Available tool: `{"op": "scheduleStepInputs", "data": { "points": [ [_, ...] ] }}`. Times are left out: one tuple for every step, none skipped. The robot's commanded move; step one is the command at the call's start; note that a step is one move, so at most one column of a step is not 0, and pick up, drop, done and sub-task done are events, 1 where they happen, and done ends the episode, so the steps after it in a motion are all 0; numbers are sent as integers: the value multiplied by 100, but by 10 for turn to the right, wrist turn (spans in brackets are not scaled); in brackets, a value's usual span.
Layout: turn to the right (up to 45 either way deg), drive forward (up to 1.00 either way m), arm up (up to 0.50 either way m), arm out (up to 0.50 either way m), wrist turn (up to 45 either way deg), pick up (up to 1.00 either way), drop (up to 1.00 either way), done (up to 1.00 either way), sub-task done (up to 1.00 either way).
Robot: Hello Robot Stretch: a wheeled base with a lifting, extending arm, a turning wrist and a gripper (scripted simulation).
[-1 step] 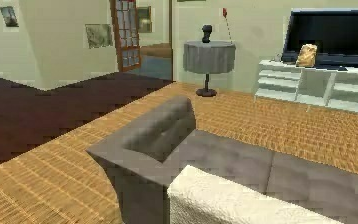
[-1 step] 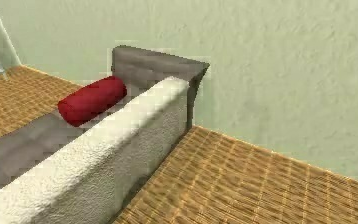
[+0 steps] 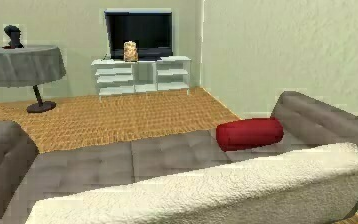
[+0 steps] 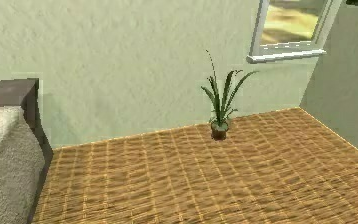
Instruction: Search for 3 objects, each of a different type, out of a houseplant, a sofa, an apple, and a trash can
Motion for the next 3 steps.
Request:
{"op": "scheduleStepInputs", "data": {
  "points": [
    [0,0,0,0,0,0,0,0,100],
    [450,0,0,0,0,0,0,0,0],
    [450,0,0,0,0,0,0,0,0]
  ]
}}
